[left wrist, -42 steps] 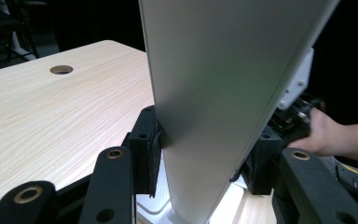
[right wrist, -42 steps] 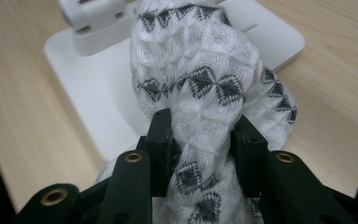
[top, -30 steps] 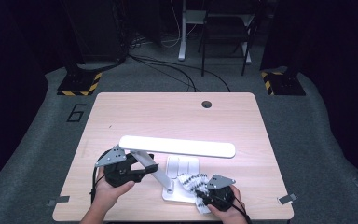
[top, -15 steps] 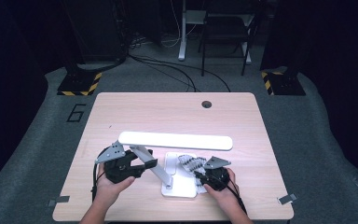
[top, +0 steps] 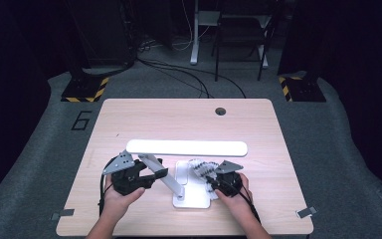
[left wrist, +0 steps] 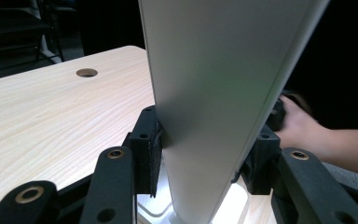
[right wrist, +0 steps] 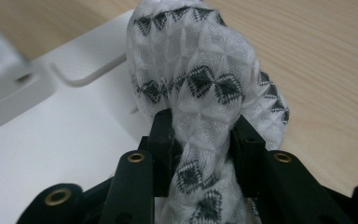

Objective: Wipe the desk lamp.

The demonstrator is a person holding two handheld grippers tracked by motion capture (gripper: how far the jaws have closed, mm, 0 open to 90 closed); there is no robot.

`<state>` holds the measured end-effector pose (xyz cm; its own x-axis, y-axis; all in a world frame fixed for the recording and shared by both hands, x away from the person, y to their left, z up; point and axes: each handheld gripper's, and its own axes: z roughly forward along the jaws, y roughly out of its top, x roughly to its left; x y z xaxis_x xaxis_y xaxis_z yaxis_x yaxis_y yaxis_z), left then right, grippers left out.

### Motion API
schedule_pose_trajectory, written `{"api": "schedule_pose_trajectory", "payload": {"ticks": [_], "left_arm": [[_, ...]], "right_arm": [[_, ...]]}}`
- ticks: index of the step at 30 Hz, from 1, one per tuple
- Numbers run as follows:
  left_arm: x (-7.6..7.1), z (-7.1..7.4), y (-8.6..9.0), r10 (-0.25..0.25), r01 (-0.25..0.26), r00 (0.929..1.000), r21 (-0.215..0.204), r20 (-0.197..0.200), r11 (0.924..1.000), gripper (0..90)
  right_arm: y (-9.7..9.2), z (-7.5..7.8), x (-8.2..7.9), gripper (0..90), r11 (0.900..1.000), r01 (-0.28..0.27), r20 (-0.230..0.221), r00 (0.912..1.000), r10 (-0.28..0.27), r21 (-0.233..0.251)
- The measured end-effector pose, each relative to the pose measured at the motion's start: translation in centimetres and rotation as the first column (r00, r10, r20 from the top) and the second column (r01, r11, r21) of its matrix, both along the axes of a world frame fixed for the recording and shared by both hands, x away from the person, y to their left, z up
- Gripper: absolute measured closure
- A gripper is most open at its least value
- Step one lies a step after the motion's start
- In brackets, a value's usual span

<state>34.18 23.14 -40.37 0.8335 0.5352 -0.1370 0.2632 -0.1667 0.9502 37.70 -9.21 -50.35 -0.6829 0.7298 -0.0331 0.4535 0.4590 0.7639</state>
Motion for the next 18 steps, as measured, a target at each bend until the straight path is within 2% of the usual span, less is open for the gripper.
{"api": "schedule_pose_trajectory", "payload": {"ticks": [3, 5, 6, 7, 8, 10, 11, 13, 14, 16, 18], "left_arm": [[-0.1, 0.0, 0.0, 0.005, -0.005, 1.0000, 0.000, -0.001, 1.0000, 56.6], [-0.1, 0.0, 0.0, 0.005, -0.005, 1.0000, 0.000, -0.001, 1.0000, 56.6], [-0.1, 0.0, 0.0, 0.005, -0.005, 1.0000, 0.000, -0.001, 1.0000, 56.6], [-0.1, 0.0, 0.0, 0.006, -0.006, 1.0000, -0.001, -0.002, 1.0000, 56.6], [-0.1, 0.0, 0.0, 0.006, -0.006, 1.0000, -0.001, -0.002, 1.0000, 56.6], [-0.1, 0.0, -0.1, 0.009, -0.009, 1.0000, 0.000, 0.000, 1.0000, 56.6], [-0.1, 0.0, -0.1, 0.009, -0.009, 1.0000, 0.000, 0.000, 1.0000, 56.6], [-0.1, 0.0, -0.1, 0.010, -0.010, 0.9999, 0.003, 0.000, 0.9999, 56.6], [-0.1, 0.0, -0.1, 0.010, -0.010, 0.9999, 0.003, 0.000, 0.9999, 56.6], [-0.2, 0.1, 0.0, 0.010, -0.010, 0.9999, 0.009, -0.001, 0.9999, 56.6], [-0.2, 0.1, 0.0, 0.009, -0.009, 1.0000, 0.013, 0.001, 0.9999, 56.6]], "right_arm": [[0.3, 0.3, -2.2, 66.6, 0.9978, -0.065, 0.019, 0.9977, 0.065, 0.004], [0.6, 0.4, -3.7, 66.6, 0.9929, -0.119, 0.028, 0.9925, 0.119, -0.008], [0.6, 0.4, -3.7, 66.6, 0.9929, -0.119, 0.028, 0.9925, 0.119, -0.008], [0.9, 0.5, -5.0, 66.7, 0.9831, -0.183, 0.034, 0.9825, 0.183, -0.002], [0.9, 0.5, -5.0, 66.7, 0.9831, -0.183, 0.034, 0.9825, 0.183, -0.002], [1.6, 0.4, -6.2, 66.8, 0.9722, -0.233, 0.012, 0.9723, 0.233, 0.018], [1.6, 0.4, -6.2, 66.8, 0.9722, -0.233, 0.012, 0.9723, 0.233, 0.018], [2.4, 0.2, -6.4, 67.0, 0.9620, -0.272, 0.005, 0.9622, 0.272, 0.019], [2.4, 0.2, -6.4, 67.0, 0.9620, -0.272, 0.005, 0.9622, 0.272, 0.019], [3.1, 0.0, -6.2, 67.4, 0.9539, -0.294, -0.007, 0.9555, 0.295, 0.061], [3.5, 0.0, -6.3, 67.7, 0.9482, -0.310, -0.016, 0.9500, 0.312, 0.068]]}}
